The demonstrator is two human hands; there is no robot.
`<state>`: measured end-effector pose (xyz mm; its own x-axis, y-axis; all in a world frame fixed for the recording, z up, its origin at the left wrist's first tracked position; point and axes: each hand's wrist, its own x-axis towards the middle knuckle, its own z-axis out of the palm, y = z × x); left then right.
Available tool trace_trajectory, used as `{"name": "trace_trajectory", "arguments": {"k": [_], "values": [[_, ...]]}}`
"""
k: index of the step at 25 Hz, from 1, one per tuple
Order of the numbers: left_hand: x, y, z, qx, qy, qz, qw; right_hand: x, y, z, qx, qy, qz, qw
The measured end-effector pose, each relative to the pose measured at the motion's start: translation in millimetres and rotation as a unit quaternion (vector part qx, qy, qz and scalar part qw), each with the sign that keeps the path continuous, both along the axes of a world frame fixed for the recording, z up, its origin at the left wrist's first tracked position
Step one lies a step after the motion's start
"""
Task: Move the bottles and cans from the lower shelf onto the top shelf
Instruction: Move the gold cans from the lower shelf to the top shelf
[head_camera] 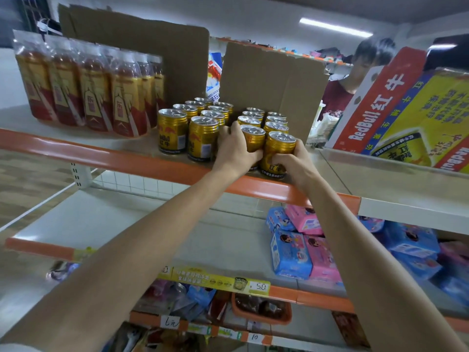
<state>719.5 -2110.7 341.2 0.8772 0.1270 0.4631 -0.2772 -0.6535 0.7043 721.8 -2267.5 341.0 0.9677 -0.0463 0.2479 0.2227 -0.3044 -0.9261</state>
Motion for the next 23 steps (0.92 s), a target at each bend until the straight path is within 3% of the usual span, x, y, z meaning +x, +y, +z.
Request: {"name": "trace_trajectory", "arguments": {"k": [5,10,23], "values": [[-6.3,-3.0,-5.2,0.050,-0.065,0.026,0.996,-3.7,1.0,-2.4,-0.008,-0.037,-0.023,0.999],[-8.5,-1.9,-5.0,0.172,-0.129,0.065,0.975,-6.9,4.7,-8.3,-0.075,-0.101,-0.038,0.991],[0.1,3.6,-4.3,0.192,-0.104,0.035,0.975,1.6,4.6,-9.5,-0.101,-0.110,-0.042,0.988]]}}
